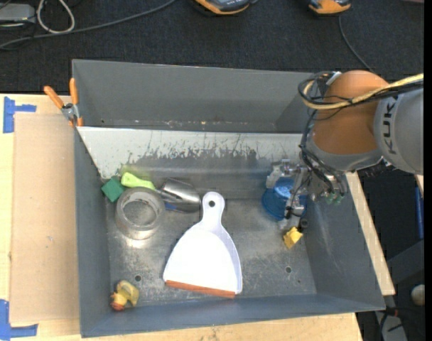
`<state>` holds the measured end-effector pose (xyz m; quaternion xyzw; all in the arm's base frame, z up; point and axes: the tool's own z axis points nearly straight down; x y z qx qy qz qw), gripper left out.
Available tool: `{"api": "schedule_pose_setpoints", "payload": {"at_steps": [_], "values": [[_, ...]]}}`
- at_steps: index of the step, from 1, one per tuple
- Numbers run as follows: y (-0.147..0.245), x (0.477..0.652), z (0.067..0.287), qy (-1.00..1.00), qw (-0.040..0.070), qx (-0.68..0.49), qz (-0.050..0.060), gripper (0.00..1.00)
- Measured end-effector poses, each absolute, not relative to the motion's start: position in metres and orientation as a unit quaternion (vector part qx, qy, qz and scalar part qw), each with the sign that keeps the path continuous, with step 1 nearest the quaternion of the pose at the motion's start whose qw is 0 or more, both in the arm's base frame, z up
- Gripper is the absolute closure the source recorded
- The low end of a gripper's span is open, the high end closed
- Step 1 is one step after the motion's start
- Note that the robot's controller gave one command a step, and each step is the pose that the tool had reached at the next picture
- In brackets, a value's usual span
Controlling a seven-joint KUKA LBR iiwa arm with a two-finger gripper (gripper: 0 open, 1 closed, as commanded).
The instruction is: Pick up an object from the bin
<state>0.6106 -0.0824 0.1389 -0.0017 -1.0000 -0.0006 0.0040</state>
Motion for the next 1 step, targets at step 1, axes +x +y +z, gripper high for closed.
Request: {"api": "schedule_pose_setpoints", "payload": {"at_steps": [1], "values": [[-0.0823,0.6125,0.1435,-1.000,0.000,-0.001,0.000,0.00]]}}
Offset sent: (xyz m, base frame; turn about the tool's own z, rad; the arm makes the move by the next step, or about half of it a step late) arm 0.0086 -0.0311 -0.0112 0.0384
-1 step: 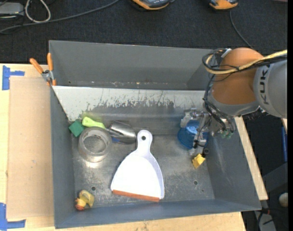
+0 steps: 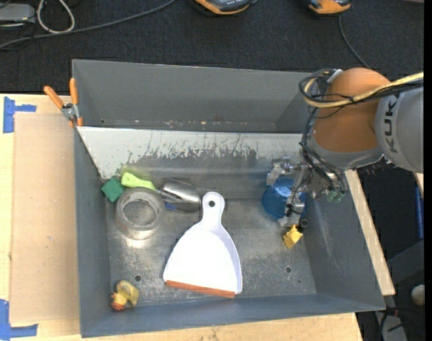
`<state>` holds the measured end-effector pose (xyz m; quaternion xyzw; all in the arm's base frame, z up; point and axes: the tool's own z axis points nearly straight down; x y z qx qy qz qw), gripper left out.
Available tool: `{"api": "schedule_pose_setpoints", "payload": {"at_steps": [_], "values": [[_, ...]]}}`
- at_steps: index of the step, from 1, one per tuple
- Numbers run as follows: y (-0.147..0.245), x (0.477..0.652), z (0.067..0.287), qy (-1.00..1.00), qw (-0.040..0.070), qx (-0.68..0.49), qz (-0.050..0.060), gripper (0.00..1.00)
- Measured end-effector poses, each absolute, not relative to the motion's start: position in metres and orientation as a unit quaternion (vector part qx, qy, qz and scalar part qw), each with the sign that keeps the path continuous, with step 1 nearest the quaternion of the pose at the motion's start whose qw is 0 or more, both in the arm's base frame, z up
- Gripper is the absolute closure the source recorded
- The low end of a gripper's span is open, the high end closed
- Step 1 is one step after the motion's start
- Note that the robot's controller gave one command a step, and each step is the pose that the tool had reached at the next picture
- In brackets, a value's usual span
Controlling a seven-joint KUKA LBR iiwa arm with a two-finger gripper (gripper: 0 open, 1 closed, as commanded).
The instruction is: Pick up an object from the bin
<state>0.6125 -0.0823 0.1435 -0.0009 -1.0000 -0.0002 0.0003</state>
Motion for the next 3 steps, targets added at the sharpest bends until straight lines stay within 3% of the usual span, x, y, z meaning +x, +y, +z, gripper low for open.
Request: {"api": "schedule_pose_setpoints", "payload": {"at_steps": [1,2,3], "values": [[-0.111,0.620,0.129,-1.000,-0.001,-0.022,-0.001,0.00],[-0.116,0.614,0.124,-1.000,-0.004,-0.018,-0.001,0.00],[-0.115,0.620,0.100,-0.997,-0.009,0.082,-0.001,0.00]]}}
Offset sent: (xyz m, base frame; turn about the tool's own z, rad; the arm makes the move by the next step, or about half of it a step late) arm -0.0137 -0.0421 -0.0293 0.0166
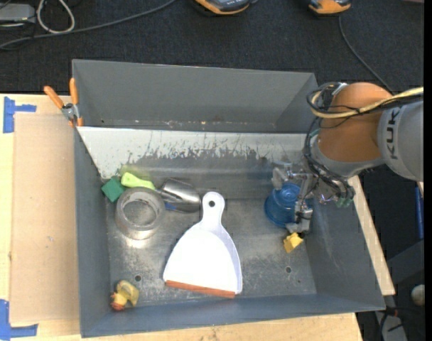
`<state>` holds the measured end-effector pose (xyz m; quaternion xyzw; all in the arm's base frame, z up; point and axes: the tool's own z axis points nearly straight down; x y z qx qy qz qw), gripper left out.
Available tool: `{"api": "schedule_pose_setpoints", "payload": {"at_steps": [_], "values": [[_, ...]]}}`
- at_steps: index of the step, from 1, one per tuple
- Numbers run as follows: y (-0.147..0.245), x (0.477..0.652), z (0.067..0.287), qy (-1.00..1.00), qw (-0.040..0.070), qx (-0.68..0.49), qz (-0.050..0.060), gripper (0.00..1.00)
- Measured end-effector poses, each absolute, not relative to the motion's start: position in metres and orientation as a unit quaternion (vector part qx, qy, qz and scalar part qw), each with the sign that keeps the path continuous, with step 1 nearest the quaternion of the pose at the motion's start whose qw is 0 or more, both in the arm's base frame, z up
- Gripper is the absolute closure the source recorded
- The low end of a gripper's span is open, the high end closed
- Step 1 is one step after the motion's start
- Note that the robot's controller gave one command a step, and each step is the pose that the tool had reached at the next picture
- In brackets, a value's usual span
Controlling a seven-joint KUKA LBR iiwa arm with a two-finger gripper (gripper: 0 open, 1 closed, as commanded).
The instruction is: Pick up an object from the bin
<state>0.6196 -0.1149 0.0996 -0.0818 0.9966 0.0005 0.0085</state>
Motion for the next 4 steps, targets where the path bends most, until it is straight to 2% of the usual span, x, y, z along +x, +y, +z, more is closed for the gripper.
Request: {"api": "schedule_pose_setpoints", "payload": {"at_steps": [1,2,3,4], "values": [[-0.090,0.616,0.112,0.999,0.006,-0.053,0.001,0.00],[-0.112,0.610,0.083,0.995,0.008,-0.097,0.002,0.00],[-0.120,0.611,0.081,0.998,0.010,-0.060,0.003,0.00],[-0.131,0.591,0.074,0.979,0.010,-0.202,0.008,0.00]]}}
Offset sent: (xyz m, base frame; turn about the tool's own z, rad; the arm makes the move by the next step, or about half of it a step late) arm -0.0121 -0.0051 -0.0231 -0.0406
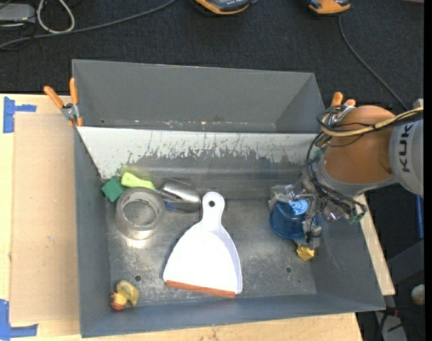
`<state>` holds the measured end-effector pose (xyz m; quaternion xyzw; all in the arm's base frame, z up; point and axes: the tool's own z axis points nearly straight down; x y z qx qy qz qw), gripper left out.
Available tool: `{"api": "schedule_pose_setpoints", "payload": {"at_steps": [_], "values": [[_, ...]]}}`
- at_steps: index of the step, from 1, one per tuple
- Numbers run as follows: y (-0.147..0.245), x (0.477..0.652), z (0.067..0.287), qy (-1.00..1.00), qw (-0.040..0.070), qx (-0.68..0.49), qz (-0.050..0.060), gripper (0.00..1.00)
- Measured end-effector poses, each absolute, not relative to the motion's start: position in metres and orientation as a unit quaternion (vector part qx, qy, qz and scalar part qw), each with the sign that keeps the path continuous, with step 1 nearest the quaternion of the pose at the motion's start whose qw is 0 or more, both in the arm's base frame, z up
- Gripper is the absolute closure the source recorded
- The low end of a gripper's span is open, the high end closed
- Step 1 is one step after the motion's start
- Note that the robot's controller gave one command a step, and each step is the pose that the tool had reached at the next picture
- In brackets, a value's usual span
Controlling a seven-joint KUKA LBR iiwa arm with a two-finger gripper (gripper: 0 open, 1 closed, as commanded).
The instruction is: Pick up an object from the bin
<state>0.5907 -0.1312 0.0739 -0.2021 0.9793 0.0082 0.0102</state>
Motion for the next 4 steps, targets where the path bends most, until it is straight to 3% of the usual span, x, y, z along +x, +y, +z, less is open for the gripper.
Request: {"api": "schedule_pose_setpoints", "payload": {"at_steps": [1,2,3,4], "values": [[-0.123,0.617,0.071,0.991,0.010,-0.134,0.006,0.00],[-0.134,0.573,0.072,0.984,0.013,-0.174,0.015,1.00],[-0.134,0.573,0.072,0.984,0.013,-0.175,0.015,1.00],[-0.128,0.556,0.072,0.980,0.016,-0.196,0.012,1.00]]}}
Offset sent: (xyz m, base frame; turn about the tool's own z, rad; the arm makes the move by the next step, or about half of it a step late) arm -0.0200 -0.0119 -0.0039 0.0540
